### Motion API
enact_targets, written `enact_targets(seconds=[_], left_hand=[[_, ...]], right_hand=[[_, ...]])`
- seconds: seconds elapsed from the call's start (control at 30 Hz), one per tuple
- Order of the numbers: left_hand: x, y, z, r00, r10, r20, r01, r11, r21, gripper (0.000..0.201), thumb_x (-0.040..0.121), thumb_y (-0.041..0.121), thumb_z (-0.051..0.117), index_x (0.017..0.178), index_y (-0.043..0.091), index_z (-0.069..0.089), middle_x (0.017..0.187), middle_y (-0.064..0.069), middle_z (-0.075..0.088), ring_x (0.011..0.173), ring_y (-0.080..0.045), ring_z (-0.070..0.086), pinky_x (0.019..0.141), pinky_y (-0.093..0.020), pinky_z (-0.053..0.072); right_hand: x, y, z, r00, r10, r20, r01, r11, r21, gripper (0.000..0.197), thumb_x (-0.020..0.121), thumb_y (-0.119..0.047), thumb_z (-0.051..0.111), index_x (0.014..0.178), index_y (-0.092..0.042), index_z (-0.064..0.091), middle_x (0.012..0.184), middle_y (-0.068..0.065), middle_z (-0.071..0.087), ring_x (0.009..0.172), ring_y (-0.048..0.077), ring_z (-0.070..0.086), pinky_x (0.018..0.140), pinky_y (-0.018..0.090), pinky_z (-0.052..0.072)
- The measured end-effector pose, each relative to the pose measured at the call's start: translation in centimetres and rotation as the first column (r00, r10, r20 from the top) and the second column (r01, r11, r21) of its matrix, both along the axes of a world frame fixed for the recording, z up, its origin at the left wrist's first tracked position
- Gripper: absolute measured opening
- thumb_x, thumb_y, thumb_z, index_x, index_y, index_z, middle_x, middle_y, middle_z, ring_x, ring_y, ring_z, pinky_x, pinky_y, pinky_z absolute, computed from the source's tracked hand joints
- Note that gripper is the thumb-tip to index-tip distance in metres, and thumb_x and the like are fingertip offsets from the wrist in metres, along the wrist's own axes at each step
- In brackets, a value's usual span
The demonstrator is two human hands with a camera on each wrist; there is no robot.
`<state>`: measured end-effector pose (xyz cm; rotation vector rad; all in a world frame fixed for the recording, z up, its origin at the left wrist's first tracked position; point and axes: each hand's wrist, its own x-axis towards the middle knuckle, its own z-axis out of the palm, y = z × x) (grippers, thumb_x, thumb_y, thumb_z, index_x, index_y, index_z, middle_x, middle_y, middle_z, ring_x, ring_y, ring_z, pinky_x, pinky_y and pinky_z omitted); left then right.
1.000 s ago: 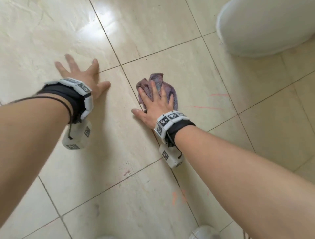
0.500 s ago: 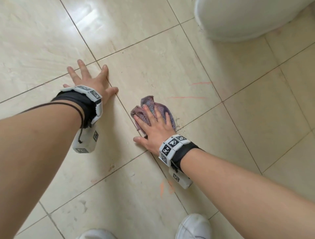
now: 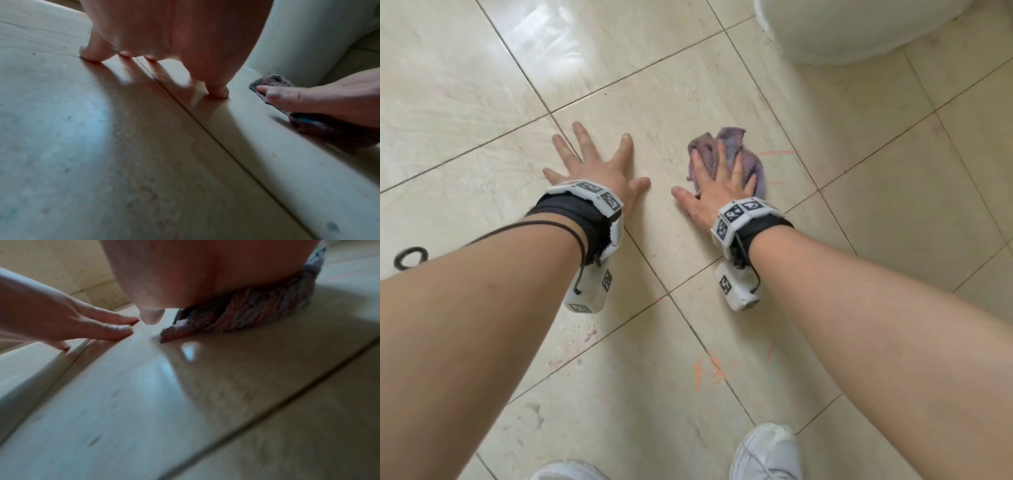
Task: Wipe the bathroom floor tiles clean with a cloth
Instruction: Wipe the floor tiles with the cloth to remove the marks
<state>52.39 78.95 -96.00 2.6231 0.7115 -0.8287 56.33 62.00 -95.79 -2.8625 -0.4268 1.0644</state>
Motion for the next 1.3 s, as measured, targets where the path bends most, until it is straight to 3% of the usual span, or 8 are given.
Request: enact_targets(seconds=[0.17, 0.3, 0.43, 0.67, 0.83, 0.97, 1.2, 1.3], left_hand=[[0.1, -0.1, 0.4, 1.0, 0.005, 0.006, -0.005, 1.0, -0.001, 0.072, 0.093, 0.063, 0.046, 0.151, 0.047, 0.007, 0.159, -0.014, -0.027, 0.144, -0.046, -0.021, 0.109, -0.073, 0.004], [0.7, -0.6, 0.7, 1.0, 0.021, -0.007, -0.021, 1.0, 0.009, 0.073, 0.093, 0.063, 0.046, 0.152, 0.047, 0.006, 0.159, -0.014, -0.027, 0.144, -0.047, -0.02, 0.11, -0.073, 0.006], [0.7, -0.6, 0.3, 1.0, 0.015, -0.004, -0.015, 1.0, 0.025, 0.073, 0.093, 0.066, 0.042, 0.151, 0.048, 0.003, 0.158, -0.014, -0.027, 0.144, -0.046, -0.021, 0.109, -0.072, 0.005], [0.9, -2.3, 0.1, 1.0, -0.027, -0.006, 0.027, 1.0, 0.001, 0.07, 0.095, 0.061, 0.044, 0.151, 0.047, 0.005, 0.159, -0.012, -0.027, 0.144, -0.046, -0.021, 0.11, -0.072, 0.004], [2.0, -3.6, 0.2, 0.998, -0.054, -0.031, 0.054, 0.998, -0.015, 0.074, 0.092, 0.064, 0.047, 0.15, 0.049, 0.004, 0.158, -0.011, -0.029, 0.143, -0.048, -0.021, 0.109, -0.073, 0.005], [2.1, -3.6, 0.4, 0.998, -0.062, -0.031, 0.062, 0.998, -0.012, 0.075, 0.091, 0.065, 0.048, 0.15, 0.048, 0.005, 0.159, -0.01, -0.028, 0.143, -0.048, -0.02, 0.109, -0.073, 0.005], [2.1, -3.3, 0.7, 0.995, -0.081, -0.051, 0.08, 0.996, -0.026, 0.075, 0.09, 0.066, 0.048, 0.15, 0.05, 0.005, 0.159, -0.007, -0.028, 0.144, -0.046, -0.021, 0.11, -0.072, 0.005], [1.9, -2.5, 0.9, 0.992, -0.114, -0.053, 0.112, 0.993, -0.031, 0.074, 0.092, 0.064, 0.048, 0.15, 0.051, 0.005, 0.16, -0.003, -0.026, 0.145, -0.042, -0.02, 0.112, -0.069, 0.005]], right_hand=[[-4.4, -4.4, 0.1, 0.993, 0.112, -0.024, -0.111, 0.994, 0.017, 0.071, 0.093, -0.066, 0.033, 0.151, -0.048, -0.004, 0.159, -0.01, -0.026, 0.146, 0.025, -0.023, 0.115, 0.053, -0.013], [-0.6, -9.6, 0.5, 0.997, -0.081, -0.015, 0.079, 0.994, -0.071, 0.07, 0.094, -0.067, 0.026, 0.151, -0.046, -0.007, 0.158, -0.008, -0.027, 0.146, 0.028, -0.024, 0.115, 0.058, -0.01], [5.0, -6.6, 0.1, 0.964, -0.255, 0.073, 0.259, 0.964, -0.059, 0.075, 0.092, -0.07, 0.026, 0.154, -0.04, -0.005, 0.16, -0.002, -0.025, 0.145, 0.033, -0.025, 0.114, 0.062, -0.007], [-2.2, -4.3, -0.1, 1.0, -0.021, 0.017, 0.021, 0.999, 0.048, 0.071, 0.093, -0.067, 0.029, 0.152, -0.044, -0.002, 0.159, -0.007, -0.025, 0.146, 0.025, -0.024, 0.115, 0.053, -0.013], [-1.8, -12.2, -0.3, 0.944, -0.319, 0.086, 0.325, 0.942, -0.08, 0.072, 0.094, -0.066, 0.027, 0.153, -0.041, -0.007, 0.159, -0.003, -0.026, 0.146, 0.026, -0.025, 0.117, 0.055, -0.009], [3.3, -10.5, -0.6, 0.867, -0.488, 0.099, 0.493, 0.869, -0.038, 0.076, 0.093, -0.07, 0.025, 0.154, -0.038, -0.007, 0.161, -0.002, -0.023, 0.146, 0.032, -0.024, 0.115, 0.06, -0.009], [-2.4, -7.4, -0.1, 0.996, -0.089, 0.032, 0.088, 0.996, 0.023, 0.076, 0.091, -0.072, 0.025, 0.152, -0.042, -0.008, 0.158, -0.007, -0.028, 0.144, 0.027, -0.028, 0.114, 0.053, -0.015], [-3.2, -11.0, 0.1, 0.99, -0.138, 0.032, 0.139, 0.99, -0.018, 0.073, 0.092, -0.07, 0.026, 0.151, -0.045, -0.01, 0.158, -0.007, -0.029, 0.145, 0.025, -0.027, 0.117, 0.055, -0.011]])
